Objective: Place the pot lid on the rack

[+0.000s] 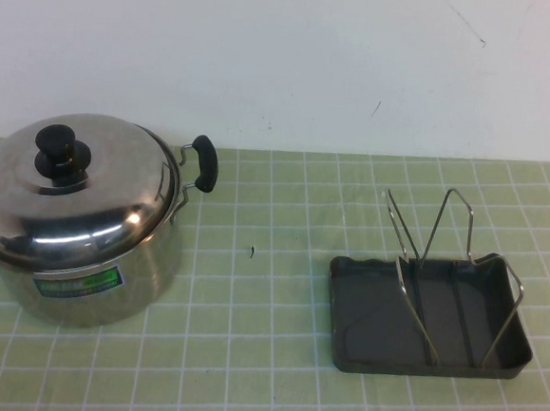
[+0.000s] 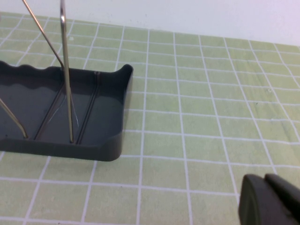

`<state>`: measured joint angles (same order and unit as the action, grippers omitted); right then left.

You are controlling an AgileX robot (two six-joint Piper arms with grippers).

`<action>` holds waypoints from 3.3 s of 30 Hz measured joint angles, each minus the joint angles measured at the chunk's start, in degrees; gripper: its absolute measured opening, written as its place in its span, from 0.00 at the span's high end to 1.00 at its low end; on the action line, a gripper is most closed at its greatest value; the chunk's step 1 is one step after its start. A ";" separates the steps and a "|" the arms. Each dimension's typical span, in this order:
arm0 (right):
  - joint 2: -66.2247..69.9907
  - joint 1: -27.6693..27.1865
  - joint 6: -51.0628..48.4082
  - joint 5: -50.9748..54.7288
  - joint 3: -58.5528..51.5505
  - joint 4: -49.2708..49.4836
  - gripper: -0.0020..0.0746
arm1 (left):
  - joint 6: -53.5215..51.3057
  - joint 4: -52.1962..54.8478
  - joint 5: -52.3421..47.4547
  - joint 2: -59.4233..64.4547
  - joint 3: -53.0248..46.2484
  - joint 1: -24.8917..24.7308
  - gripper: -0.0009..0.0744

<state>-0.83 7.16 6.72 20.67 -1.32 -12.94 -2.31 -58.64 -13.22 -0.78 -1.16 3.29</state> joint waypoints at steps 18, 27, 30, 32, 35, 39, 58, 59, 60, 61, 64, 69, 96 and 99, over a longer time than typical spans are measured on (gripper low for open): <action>0.00 0.00 0.00 0.00 0.00 0.00 0.98 | -17.91 12.95 -9.86 0.00 15.53 0.00 0.99; 0.00 0.00 0.00 0.00 0.00 0.00 0.98 | -17.93 28.78 -11.15 6.39 22.74 0.00 0.59; 0.00 0.00 0.00 0.00 0.00 0.00 0.98 | -13.68 32.44 -11.23 8.36 22.95 0.00 0.35; 0.00 0.00 0.00 0.00 0.00 0.00 0.98 | -8.82 35.50 -11.49 9.48 22.95 0.00 0.26; 0.00 0.00 0.00 0.00 0.00 0.00 0.98 | -1.93 40.43 -11.36 10.88 22.95 0.00 0.21; 0.00 0.00 0.00 0.00 0.00 0.00 0.98 | 1.52 44.72 -8.44 13.29 23.34 0.00 0.19; 0.00 0.00 0.13 0.00 0.00 0.00 0.98 | 20.76 71.05 28.54 43.39 26.16 -4.23 0.19; 0.00 0.00 0.13 0.00 0.00 0.00 0.98 | 21.97 74.83 30.62 45.65 26.72 -5.79 0.19; 0.00 0.00 0.13 0.00 0.00 0.00 0.98 | 22.10 77.59 32.44 47.95 27.39 -7.21 0.19; 0.00 0.00 0.13 0.00 0.00 0.00 0.98 | 21.62 79.03 33.83 50.27 28.13 -8.40 0.19; 0.00 0.00 0.13 0.00 0.00 0.00 0.98 | 17.28 77.04 35.53 56.78 30.54 -9.75 0.19; 0.00 0.00 0.13 0.00 0.00 0.00 0.98 | 3.82 61.87 41.95 65.43 32.19 -9.64 0.19; 0.00 0.00 0.13 0.00 0.00 0.00 0.98 | 6.63 53.70 61.48 94.18 39.98 -9.64 0.58; 0.00 0.00 0.13 0.00 0.00 0.00 0.98 | 6.89 53.70 61.79 93.90 39.98 -9.64 0.58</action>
<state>-0.83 7.16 6.86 20.67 -1.32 -12.94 4.58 -4.94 48.57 93.12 38.82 -6.36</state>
